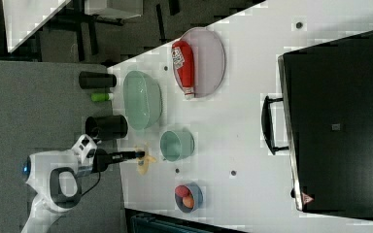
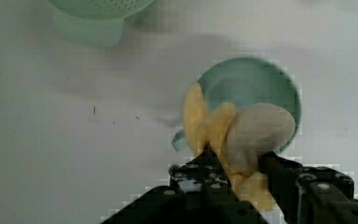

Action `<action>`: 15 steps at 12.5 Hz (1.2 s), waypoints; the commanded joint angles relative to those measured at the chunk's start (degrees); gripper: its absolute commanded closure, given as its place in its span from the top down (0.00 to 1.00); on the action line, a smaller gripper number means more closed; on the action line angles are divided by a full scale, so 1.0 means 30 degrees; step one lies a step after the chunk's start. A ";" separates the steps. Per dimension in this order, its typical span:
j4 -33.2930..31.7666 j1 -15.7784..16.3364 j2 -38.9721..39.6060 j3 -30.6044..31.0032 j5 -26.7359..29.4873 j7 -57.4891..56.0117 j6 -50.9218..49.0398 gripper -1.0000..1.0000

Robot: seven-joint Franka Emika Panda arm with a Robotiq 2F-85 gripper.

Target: Pick Banana and place it in mug.

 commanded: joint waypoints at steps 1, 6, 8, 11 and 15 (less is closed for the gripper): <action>0.0125 -0.0196 0.2112 -0.0527 -0.0457 0.1441 0.1301 0.32; -0.0223 -0.0196 0.3242 -0.0706 -0.2043 0.1466 0.3471 0.71; -0.0301 -0.0204 0.3203 -0.0858 -0.2042 0.2009 0.3493 0.93; -0.0145 -0.0251 0.2978 -0.1123 -0.1985 0.2010 0.3826 1.00; 0.0695 -0.0497 0.0035 -0.2485 -0.1930 0.2007 0.2624 1.00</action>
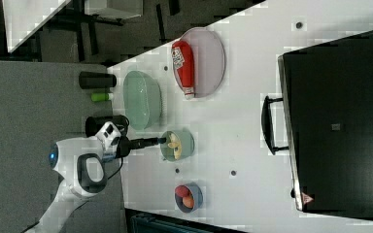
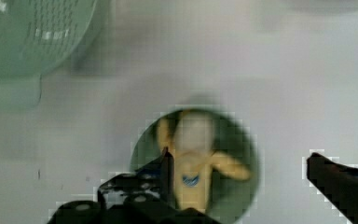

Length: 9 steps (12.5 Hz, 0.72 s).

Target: Pick Banana and place it in mug.

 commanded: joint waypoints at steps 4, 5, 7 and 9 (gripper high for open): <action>0.2143 -0.0554 -0.6030 -0.3114 0.0198 0.0823 -0.6323 1.00; 0.2484 -0.0627 -0.6655 -0.3919 0.0198 0.0819 -0.7739 1.00; 0.3264 -0.0731 -0.7458 -0.5691 0.0080 0.0819 -0.9245 1.00; 0.4159 -0.0799 -0.7764 -0.7113 -0.0123 0.0825 -0.9857 1.00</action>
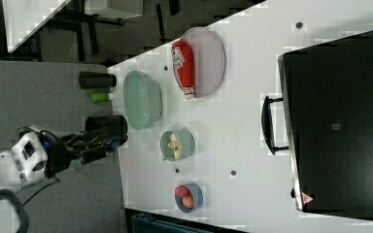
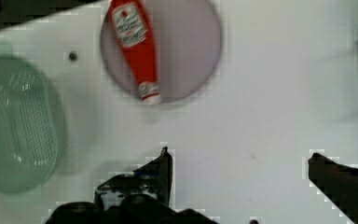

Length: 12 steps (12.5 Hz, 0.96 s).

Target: Pick Banana and place it in mug.

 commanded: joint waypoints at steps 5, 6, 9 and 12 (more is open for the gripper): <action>0.2658 -0.0568 0.1009 -0.2441 -0.0426 0.5984 -0.4622 1.00; 0.2868 -0.0554 0.1047 -0.2382 -0.0479 0.6535 -0.5258 1.00; 0.3320 -0.0554 0.1085 -0.2260 -0.0882 0.6731 -0.5688 1.00; 0.3305 -0.0551 0.1092 -0.2236 -0.0889 0.6730 -0.6140 1.00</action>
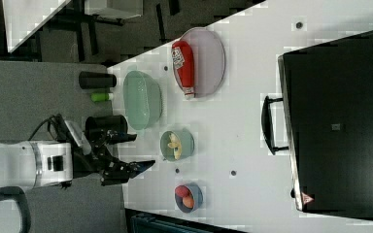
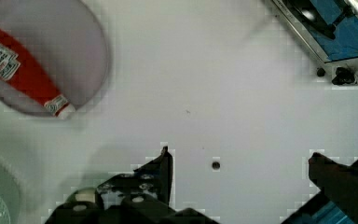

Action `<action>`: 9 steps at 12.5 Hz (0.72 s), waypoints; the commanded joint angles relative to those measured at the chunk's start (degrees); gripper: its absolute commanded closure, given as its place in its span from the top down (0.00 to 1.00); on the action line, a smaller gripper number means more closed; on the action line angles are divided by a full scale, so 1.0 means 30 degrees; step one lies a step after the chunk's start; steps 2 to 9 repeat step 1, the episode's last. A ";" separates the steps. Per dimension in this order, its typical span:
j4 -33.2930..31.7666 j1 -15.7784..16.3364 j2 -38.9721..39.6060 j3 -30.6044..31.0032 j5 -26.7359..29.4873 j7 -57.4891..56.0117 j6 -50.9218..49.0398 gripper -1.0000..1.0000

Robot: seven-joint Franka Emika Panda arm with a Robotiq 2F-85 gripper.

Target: Pick Banana and place it in mug.

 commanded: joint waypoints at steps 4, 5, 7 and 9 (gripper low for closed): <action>0.0879 0.0376 -0.0638 -0.0011 -0.0104 0.1264 -0.1101 1.00; 0.0879 0.0376 -0.0638 -0.0011 -0.0104 0.1264 -0.1101 1.00; 0.0879 0.0376 -0.0638 -0.0011 -0.0104 0.1264 -0.1101 1.00; 0.0879 0.0376 -0.0638 -0.0011 -0.0104 0.1264 -0.1101 1.00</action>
